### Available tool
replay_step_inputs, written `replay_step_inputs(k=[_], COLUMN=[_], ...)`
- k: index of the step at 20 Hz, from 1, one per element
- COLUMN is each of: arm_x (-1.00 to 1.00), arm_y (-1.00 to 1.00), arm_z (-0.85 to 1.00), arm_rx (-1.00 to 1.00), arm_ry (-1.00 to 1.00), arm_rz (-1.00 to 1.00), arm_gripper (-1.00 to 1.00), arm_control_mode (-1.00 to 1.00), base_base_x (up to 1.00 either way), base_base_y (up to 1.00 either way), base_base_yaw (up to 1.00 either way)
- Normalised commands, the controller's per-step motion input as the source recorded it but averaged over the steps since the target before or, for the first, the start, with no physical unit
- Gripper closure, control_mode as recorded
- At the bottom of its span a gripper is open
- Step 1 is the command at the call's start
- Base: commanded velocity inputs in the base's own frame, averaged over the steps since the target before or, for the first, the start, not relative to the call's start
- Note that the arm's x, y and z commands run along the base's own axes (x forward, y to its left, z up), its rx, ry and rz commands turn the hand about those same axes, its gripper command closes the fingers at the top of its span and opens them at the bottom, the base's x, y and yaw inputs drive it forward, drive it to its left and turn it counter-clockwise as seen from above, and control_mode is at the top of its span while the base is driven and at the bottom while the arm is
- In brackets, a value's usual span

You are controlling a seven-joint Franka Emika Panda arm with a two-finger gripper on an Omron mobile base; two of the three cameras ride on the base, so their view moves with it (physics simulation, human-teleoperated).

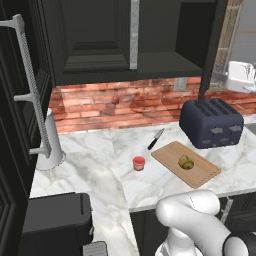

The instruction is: Pick the bread, place it on the cutting board, pick the jam, place it on the counter, and close the cabinet.

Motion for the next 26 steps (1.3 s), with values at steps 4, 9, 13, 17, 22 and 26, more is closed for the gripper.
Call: replay_step_inputs(k=[4,9,13,17,22,26], arm_x=[0.27,0.29,0.29,0.26,0.21,0.19], arm_y=[0.25,0.22,0.23,0.23,0.20,0.21], arm_z=[0.00,0.00,-0.02,-0.02,0.00,0.00], arm_rx=[0.00,0.00,0.00,0.00,0.00,0.00], arm_ry=[0.00,0.00,0.00,0.00,0.00,0.00], arm_rz=[-0.08,-0.08,-0.07,-0.08,-0.09,-0.10], arm_gripper=[-1.00,-1.00,-1.00,-1.00,-1.00,-1.00], arm_control_mode=[-1.00,-1.00,-1.00,-1.00,-1.00,-1.00], base_base_x=[0.00,0.00,0.00,0.00,0.00,0.00], base_base_y=[0.00,0.00,0.00,0.00,0.00,0.00], base_base_yaw=[0.00,0.00,0.00,0.00,0.00,0.00])
